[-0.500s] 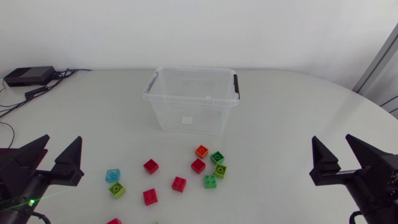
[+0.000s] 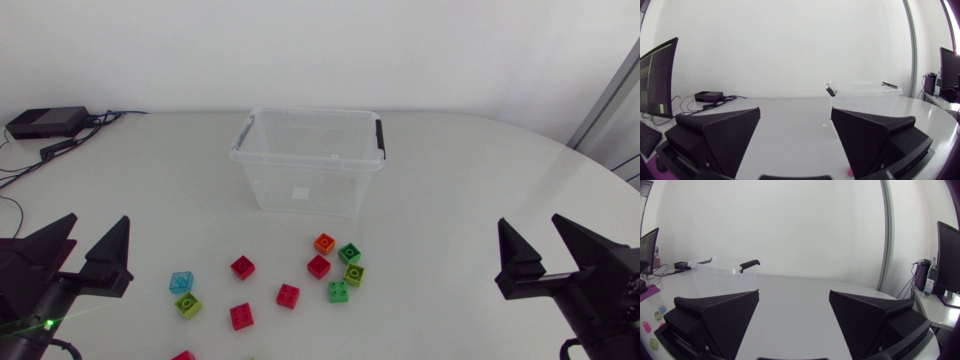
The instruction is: Pick up the duplo bricks and place them in the container
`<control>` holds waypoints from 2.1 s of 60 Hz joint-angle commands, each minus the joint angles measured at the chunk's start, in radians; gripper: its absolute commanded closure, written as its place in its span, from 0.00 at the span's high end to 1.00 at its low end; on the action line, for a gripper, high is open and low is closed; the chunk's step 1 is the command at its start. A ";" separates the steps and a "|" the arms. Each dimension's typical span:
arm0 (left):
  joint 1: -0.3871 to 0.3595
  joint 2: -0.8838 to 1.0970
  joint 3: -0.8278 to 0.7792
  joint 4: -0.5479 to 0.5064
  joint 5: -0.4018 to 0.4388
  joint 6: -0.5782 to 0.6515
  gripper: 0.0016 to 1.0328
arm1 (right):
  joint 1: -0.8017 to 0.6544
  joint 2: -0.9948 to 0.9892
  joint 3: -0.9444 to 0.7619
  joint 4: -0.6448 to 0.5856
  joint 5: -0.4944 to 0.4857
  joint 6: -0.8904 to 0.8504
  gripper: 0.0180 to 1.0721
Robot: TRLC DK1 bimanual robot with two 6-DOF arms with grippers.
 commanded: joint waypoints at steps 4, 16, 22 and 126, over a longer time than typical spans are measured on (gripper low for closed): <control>0.003 0.001 0.048 0.012 0.003 -0.032 0.95 | 0.010 -0.007 -0.006 0.040 -0.003 0.027 0.96; -0.011 0.290 0.245 -0.007 0.003 -0.035 0.94 | 0.028 0.134 0.085 0.100 -0.004 0.017 0.95; -0.041 0.456 0.329 -0.005 0.003 -0.032 0.94 | 0.030 0.309 0.146 0.146 -0.004 0.017 0.95; -0.009 1.551 0.671 -0.625 0.279 1.448 0.38 | 0.394 1.207 0.490 -0.351 -0.248 -0.541 0.92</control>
